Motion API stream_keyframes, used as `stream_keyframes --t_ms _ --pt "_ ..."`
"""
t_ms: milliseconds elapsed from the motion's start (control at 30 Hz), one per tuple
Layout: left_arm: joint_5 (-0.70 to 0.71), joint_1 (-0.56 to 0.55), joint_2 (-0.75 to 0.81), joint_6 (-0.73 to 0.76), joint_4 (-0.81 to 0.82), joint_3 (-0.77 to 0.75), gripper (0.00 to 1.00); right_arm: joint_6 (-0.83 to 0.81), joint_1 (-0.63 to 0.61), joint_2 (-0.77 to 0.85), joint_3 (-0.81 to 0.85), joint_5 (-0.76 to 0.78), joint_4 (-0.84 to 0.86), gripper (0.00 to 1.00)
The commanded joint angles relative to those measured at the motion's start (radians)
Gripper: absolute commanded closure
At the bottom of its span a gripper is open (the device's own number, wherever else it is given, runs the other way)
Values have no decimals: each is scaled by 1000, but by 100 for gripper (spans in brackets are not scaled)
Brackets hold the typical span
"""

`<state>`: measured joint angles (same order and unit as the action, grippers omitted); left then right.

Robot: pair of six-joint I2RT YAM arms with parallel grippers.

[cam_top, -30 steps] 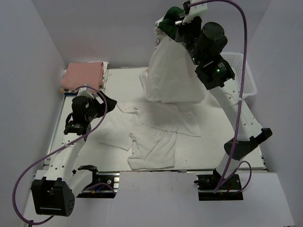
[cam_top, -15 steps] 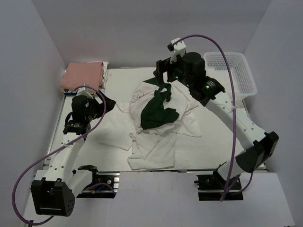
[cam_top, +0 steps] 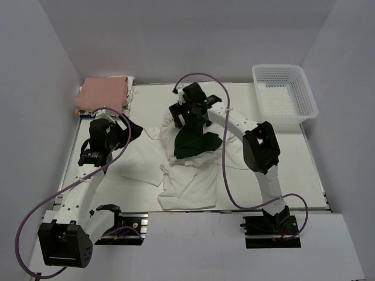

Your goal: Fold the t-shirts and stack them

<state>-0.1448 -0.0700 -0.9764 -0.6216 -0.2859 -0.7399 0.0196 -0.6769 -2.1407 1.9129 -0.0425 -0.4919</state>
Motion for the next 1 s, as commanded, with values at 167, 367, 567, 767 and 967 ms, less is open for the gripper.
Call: stream_keyframes --t_ms 167,367,567,767,967 --pt "1 -2 -22 -3 1 -15 0 3 -72 -99 11 -109 10 32" --pt "-9 -2 -42 -3 1 -24 0 -3 -92 14 34 107 91 100" --pt "-18 -2 -42 -3 1 -24 0 -61 -76 233 161 320 171 100" --pt "-27 -2 -42 -3 10 -24 0 -109 -67 416 144 392 313 100" --pt "-27 -2 -51 -3 1 -42 0 -253 -10 470 187 695 514 100"
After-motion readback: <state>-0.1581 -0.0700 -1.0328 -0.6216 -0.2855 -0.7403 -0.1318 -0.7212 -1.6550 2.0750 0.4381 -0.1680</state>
